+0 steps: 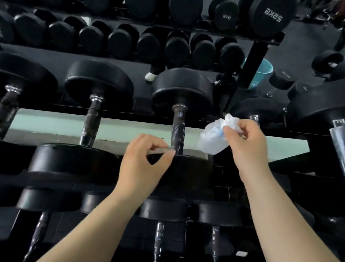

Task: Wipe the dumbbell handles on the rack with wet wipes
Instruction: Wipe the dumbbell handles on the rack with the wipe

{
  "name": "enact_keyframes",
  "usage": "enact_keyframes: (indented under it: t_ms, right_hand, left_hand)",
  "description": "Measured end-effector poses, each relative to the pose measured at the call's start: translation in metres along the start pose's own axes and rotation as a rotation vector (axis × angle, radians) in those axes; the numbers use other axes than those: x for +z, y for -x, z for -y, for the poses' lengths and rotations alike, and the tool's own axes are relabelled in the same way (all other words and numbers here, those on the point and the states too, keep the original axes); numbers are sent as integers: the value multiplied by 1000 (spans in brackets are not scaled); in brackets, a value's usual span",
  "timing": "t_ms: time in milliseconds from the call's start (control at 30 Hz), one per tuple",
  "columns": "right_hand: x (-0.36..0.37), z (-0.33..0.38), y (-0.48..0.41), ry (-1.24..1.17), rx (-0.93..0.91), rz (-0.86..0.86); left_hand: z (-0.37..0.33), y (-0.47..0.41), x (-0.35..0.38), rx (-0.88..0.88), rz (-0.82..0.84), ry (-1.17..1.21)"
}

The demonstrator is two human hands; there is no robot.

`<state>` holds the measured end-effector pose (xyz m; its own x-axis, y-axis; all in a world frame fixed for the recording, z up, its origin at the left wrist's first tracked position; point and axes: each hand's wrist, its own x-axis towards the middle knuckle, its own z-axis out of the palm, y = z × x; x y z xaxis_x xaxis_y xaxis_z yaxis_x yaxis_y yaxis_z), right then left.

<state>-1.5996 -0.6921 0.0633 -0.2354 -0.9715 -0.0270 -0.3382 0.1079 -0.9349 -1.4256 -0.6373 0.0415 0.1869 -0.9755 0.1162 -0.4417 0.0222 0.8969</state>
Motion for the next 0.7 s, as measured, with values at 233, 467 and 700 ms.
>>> enact_keyframes:
  t_ms: [233, 467, 700]
  right_hand:
    - [45, -10, -43, 226, -273, 110]
    - [82, -25, -64, 362, -485, 101]
    - [79, -22, -60, 201, -264, 338]
  left_hand:
    - [16, -10, 18, 176, -33, -52]
    - [24, -13, 18, 233, -10, -26]
    - [24, -13, 18, 266, -20, -31]
